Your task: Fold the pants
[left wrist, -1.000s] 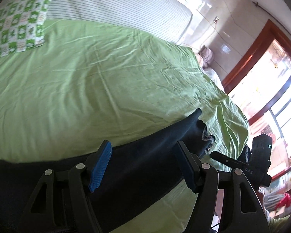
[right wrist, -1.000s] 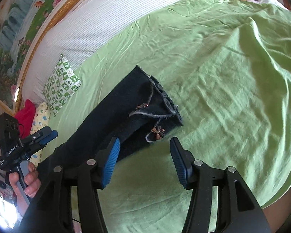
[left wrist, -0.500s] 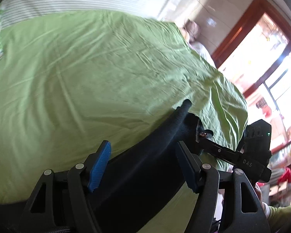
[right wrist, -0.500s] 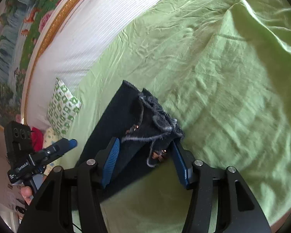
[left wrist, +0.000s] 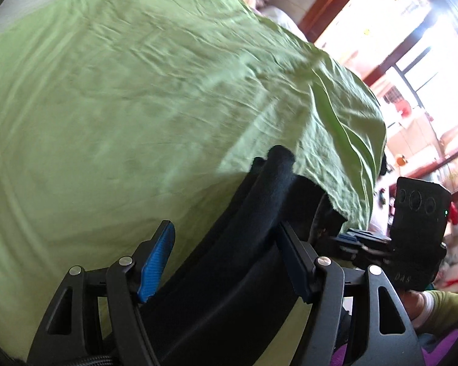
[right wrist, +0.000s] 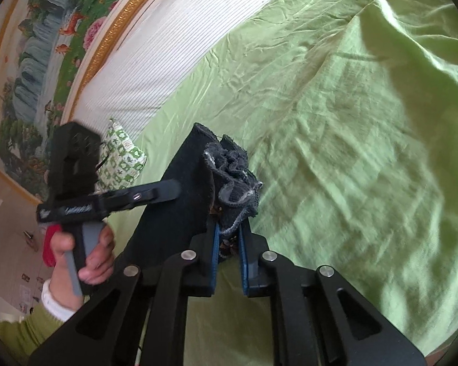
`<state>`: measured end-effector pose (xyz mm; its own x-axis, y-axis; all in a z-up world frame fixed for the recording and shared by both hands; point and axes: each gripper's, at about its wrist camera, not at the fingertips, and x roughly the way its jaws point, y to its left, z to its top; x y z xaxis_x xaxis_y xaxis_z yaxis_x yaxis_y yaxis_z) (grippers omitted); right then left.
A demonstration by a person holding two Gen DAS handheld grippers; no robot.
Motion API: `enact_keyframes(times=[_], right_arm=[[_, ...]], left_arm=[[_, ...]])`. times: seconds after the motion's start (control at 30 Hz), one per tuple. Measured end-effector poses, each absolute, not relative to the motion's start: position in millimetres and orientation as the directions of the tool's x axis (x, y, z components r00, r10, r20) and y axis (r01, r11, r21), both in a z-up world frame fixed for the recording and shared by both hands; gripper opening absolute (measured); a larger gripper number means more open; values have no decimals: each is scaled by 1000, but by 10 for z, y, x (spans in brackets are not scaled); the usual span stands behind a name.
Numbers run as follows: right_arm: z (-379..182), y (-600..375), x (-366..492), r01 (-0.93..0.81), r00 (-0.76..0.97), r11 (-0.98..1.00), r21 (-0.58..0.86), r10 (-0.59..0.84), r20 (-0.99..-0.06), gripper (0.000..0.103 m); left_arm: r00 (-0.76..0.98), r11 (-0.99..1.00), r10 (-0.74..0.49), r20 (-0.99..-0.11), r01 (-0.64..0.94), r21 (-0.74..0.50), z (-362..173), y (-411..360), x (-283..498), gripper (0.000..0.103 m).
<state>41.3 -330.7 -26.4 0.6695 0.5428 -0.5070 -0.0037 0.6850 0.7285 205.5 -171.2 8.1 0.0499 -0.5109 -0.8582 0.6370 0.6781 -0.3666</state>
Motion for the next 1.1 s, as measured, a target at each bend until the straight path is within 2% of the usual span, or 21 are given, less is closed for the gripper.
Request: enact_keyframes(times=[0.17,0.23,0.33,0.43,0.7,0.9,1.1], right_arm=[[-285,-3306,410,-13,669,682,731,549,-501,13],[-291,-3303,410,-13,670,682,731,549,-500,13],[-268,-3289,410,-15,671,683,731,549,-499,13],[-179,-3258,409,-37,677,684,728,553,-485,13],[335,-3007,357,-212,691,674,708,616,-379,12],[635,-2632,405,-391,616,615,684,728,-302,12],[702,-2189,481,-504,517,559,658,806,-288,12]], left_arm=[[11,663,-517,-856,638,-392,-78,-1906,2116,43],[2,652,-543,-840,630,-421,-72,-1900,2130,26],[32,634,-573,-819,651,-418,27,-1841,2064,17],[65,622,-605,-794,662,-419,170,-1749,1975,13],[159,598,-711,-686,651,-469,640,-1246,1764,12],[207,579,-774,-598,613,-538,863,-757,1566,12],[283,595,-790,-545,569,-567,878,-291,1355,12]])
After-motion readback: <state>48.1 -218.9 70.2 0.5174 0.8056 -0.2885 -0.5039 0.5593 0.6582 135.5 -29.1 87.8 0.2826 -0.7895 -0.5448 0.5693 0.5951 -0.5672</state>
